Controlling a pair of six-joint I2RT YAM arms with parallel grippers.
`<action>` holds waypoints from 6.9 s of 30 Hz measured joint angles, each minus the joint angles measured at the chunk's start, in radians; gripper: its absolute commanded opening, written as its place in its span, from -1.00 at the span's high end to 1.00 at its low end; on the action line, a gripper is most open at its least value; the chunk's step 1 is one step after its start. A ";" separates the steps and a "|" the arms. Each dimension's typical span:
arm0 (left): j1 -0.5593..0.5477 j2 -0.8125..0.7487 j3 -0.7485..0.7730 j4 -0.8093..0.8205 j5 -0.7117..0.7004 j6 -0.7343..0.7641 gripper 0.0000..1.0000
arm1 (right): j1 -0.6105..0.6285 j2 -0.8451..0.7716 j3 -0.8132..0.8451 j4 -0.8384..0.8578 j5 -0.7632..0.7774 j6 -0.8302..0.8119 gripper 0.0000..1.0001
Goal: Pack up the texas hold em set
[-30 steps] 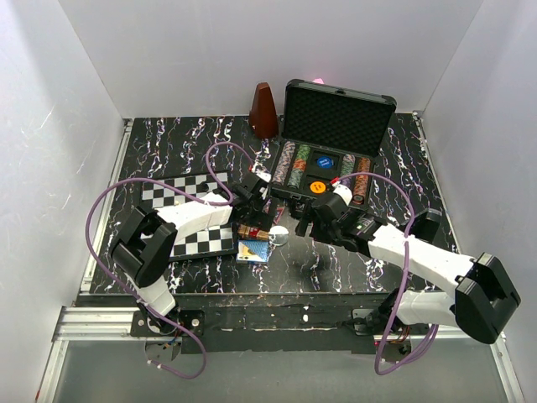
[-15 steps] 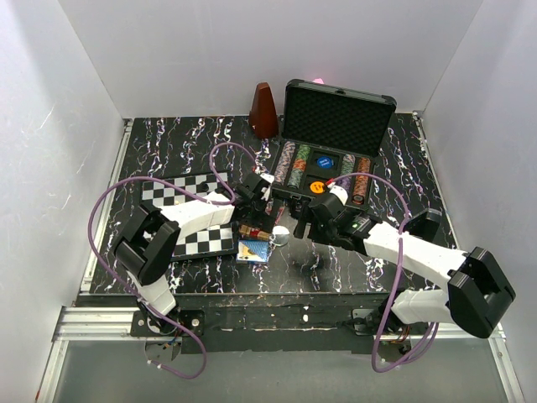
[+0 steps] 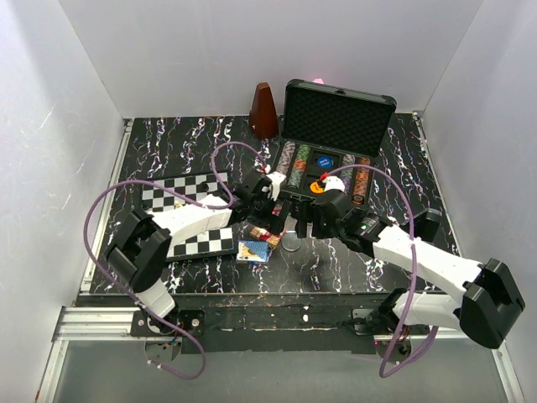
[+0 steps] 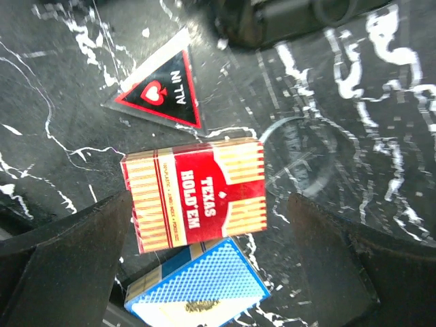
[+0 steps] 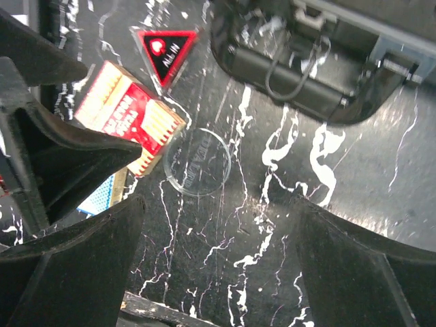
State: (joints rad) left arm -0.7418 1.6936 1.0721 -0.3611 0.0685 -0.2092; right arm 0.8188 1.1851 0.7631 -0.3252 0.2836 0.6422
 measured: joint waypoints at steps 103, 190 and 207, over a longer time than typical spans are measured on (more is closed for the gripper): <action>0.190 -0.296 -0.069 0.269 0.793 -0.299 0.10 | 0.250 -0.026 0.286 0.014 -0.128 -0.936 0.97; 0.373 -0.652 -0.127 0.396 0.620 -0.237 -0.96 | -0.554 -0.203 0.227 0.261 -0.678 0.129 0.97; 0.373 -0.640 -0.106 0.086 0.251 -0.024 -0.96 | -0.804 0.581 0.813 -0.212 -0.734 -0.036 0.97</action>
State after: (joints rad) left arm -0.3683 1.0538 0.9661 -0.2752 0.3199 -0.2333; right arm 0.0151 1.7664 1.5761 -0.5373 -0.4500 0.6064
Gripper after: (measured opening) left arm 0.981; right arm 0.306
